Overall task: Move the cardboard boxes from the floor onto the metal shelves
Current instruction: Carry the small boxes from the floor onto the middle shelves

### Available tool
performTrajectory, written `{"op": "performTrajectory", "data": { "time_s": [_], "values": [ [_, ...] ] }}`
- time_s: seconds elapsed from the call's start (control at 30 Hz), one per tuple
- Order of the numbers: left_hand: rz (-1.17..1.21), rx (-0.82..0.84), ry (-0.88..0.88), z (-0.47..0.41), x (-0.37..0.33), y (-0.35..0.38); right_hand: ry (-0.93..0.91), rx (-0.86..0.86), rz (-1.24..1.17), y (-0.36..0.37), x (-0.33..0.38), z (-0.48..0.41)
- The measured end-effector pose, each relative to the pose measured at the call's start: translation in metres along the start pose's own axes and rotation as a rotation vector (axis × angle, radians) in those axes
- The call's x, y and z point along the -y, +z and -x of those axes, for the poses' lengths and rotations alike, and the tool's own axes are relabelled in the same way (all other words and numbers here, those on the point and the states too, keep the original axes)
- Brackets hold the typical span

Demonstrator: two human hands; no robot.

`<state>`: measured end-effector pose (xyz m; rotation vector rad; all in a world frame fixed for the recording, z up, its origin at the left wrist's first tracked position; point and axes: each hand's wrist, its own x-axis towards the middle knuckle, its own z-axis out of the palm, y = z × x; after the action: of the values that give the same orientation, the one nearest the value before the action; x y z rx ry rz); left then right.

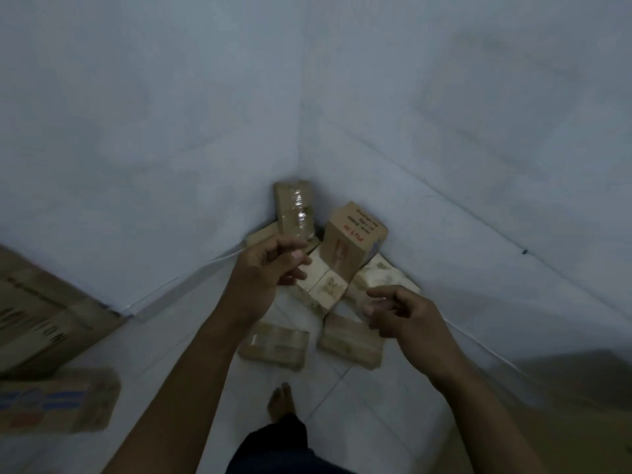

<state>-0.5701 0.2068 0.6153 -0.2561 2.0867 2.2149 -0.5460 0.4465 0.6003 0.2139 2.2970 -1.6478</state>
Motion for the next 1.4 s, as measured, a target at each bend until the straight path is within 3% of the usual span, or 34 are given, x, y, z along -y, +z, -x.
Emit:
{"op": "performTrajectory", "data": {
  "time_s": [0.23, 0.4, 0.77, 0.93, 1.03, 1.17, 1.27, 1.4],
  "values": [
    [-0.122, 0.243, -0.233, -0.097, 0.042, 0.085, 0.185, -0.196, -0.062, -0.069, -0.042, -0.052],
    [-0.215, 0.302, -0.373, -0.154, 0.102, 0.131, 0.353, -0.23, -0.066, -0.118, -0.111, -0.108],
    [-0.267, 0.113, -0.513, -0.334, 0.403, 0.225, 0.608, -0.183, 0.026, -0.15, -0.403, -0.32],
    [-0.385, 0.048, -0.529, -0.397, 0.509, 0.261, 0.716, -0.197, -0.164, -0.15, -0.498, -0.402],
    [-0.537, -0.003, -0.444, -0.411, 0.537, 0.272, 0.713, -0.25, -0.286, -0.146, -0.526, -0.43],
    [-0.551, -0.047, -0.418, -0.409, 0.548, 0.267, 0.646, -0.263, -0.43, -0.133, -0.529, -0.434],
    [-0.671, 0.077, -0.581, -0.407, 0.546, 0.253, 0.681, -0.258, -0.516, -0.131, -0.515, -0.425],
    [-0.561, 0.227, -0.728, -0.383, 0.537, 0.241, 0.826, -0.259, -0.507, -0.147, -0.498, -0.417]
  ]
}}
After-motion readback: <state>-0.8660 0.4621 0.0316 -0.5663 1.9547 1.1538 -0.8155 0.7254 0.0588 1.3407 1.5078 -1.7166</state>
